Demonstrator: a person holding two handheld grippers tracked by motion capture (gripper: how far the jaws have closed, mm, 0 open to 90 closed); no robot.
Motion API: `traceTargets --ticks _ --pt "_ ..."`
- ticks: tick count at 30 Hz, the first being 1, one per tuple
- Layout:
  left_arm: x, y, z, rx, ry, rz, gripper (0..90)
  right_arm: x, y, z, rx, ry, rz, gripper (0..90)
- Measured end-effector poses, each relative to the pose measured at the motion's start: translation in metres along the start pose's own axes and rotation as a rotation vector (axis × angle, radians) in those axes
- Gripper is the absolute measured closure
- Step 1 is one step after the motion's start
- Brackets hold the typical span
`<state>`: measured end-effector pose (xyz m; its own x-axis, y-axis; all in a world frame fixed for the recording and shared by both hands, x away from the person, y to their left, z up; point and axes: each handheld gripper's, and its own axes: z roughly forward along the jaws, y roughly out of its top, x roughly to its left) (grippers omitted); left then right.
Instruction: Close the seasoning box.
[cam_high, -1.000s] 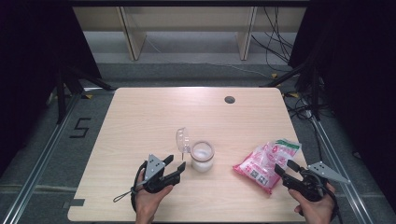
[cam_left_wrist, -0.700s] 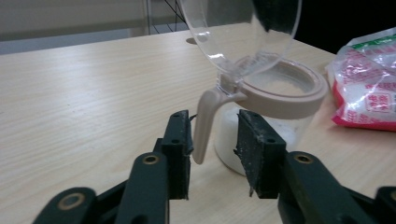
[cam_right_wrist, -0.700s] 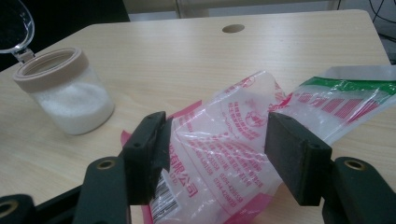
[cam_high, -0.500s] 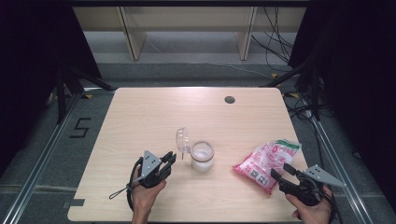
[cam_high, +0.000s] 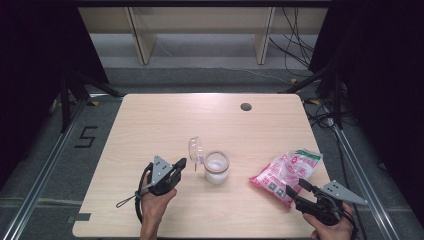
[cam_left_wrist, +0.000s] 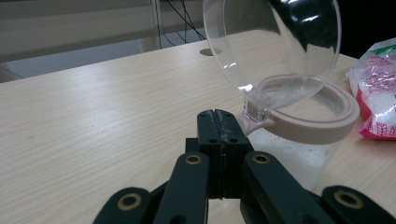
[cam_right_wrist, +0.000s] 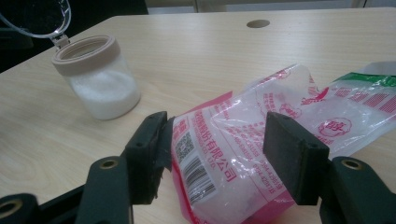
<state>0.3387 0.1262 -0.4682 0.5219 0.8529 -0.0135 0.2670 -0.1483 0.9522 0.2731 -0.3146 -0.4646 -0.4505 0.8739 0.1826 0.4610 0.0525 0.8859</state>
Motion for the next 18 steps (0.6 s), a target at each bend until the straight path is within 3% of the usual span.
traceTargets --ticks 5,6,9,12,18 --pt "0.0005 0.0038 0.0025 0.0 0.0 0.014 89.6 -0.0013 -0.0009 -0.0004 0.009 -0.009 -0.021 41.2" --pt "0.0001 0.004 0.003 -0.001 0.001 0.007 89.6 0.0029 -0.0019 -0.0005 0.011 0.005 0.044 41.1" --pt "0.0007 0.0052 0.0039 -0.002 -0.006 0.003 89.5 -0.0021 -0.0019 0.001 0.013 0.015 -0.017 41.1" --pt "0.0027 0.0065 0.0056 -0.002 -0.01 0.007 89.6 -0.0003 -0.0026 0.0011 0.009 0.01 0.011 41.0" --pt "0.0031 0.0098 0.0058 -0.005 -0.019 -0.003 89.5 -0.0002 -0.0023 0.0014 0.011 0.019 -0.005 40.9"
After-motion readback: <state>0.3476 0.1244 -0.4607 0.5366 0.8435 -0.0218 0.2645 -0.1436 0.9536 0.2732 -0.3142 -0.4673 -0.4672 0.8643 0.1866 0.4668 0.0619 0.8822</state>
